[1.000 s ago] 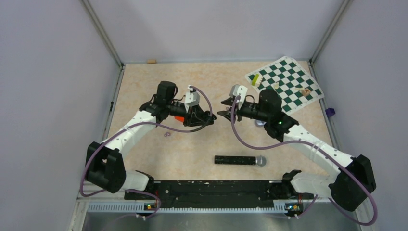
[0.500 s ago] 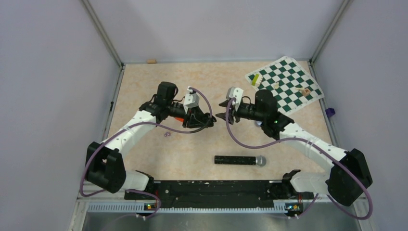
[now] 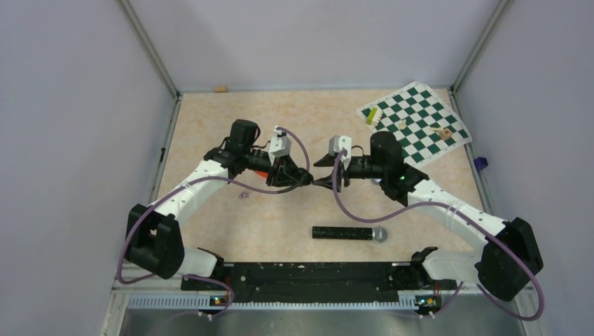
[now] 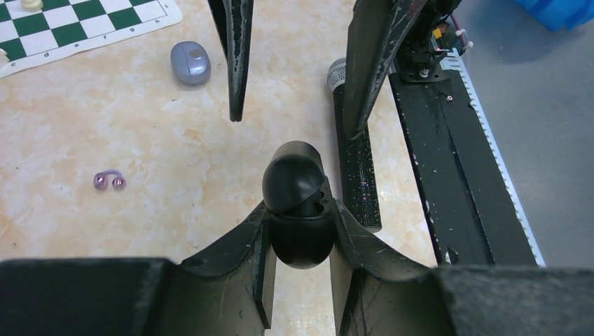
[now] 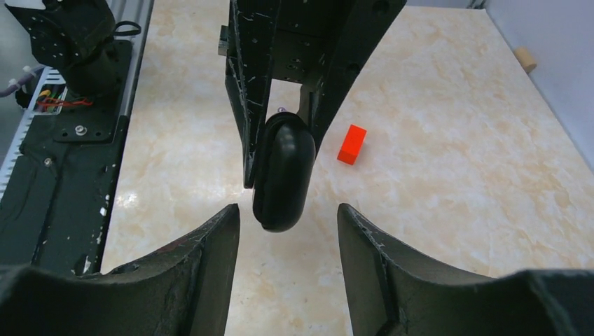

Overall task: Insert the wireless bluetooth earbuds into the charging case
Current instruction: Place the earbud in the charging case.

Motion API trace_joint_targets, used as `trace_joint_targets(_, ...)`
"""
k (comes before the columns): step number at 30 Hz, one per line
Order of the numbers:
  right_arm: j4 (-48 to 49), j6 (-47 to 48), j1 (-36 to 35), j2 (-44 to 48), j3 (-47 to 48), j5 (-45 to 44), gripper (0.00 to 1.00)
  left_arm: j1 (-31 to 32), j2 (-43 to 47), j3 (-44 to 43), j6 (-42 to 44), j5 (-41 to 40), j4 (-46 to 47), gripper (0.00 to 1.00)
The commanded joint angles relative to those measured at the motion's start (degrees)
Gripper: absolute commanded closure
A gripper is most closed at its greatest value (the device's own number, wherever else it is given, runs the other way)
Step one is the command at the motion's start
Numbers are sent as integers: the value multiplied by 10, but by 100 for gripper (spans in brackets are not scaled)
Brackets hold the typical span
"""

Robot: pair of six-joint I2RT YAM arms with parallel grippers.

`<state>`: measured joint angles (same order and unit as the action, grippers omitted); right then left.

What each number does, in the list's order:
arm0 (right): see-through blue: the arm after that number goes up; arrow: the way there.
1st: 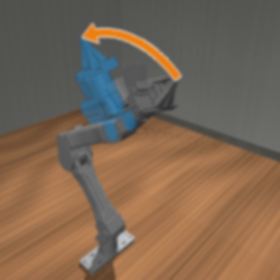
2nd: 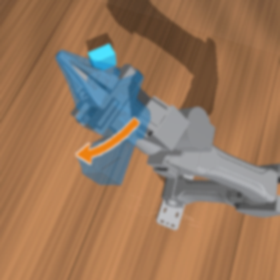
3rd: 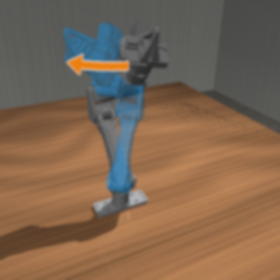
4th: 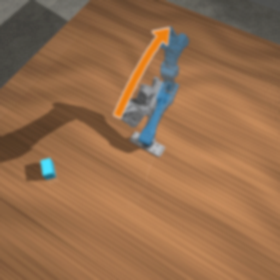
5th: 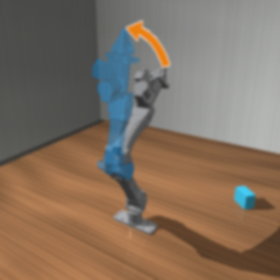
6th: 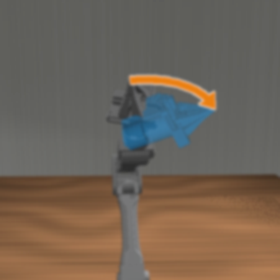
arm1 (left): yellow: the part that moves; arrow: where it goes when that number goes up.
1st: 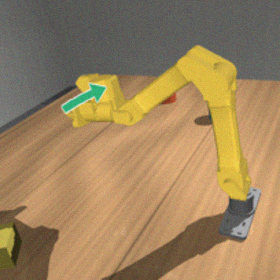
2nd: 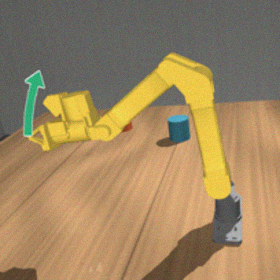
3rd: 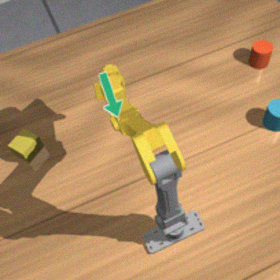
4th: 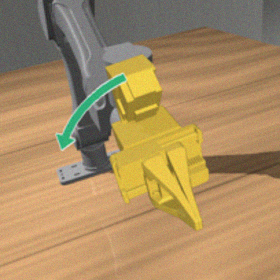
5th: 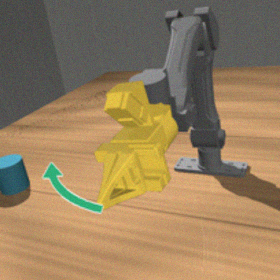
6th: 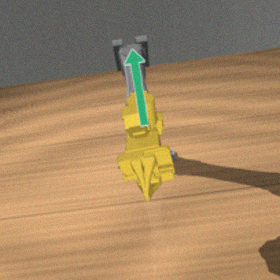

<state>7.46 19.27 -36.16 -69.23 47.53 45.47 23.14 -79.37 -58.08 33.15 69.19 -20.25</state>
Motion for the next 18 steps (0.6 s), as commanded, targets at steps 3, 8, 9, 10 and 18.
trace_joint_targets(3,37,-20,1,28,14,-77,45,2,-2,-19,-2,2,27,100)
trace_joint_targets(8,56,-34,1,10,9,-148,44,4,-4,-19,-4,7,26,100)
trace_joint_targets(9,54,-34,1,9,8,-114,45,4,-4,-19,-4,6,27,100)
trace_joint_targets(10,55,-36,0,9,6,-74,45,4,-3,-19,-4,7,27,100)
trace_joint_targets(18,24,-7,-9,1,7,1,43,5,-3,-19,-3,7,27,100)
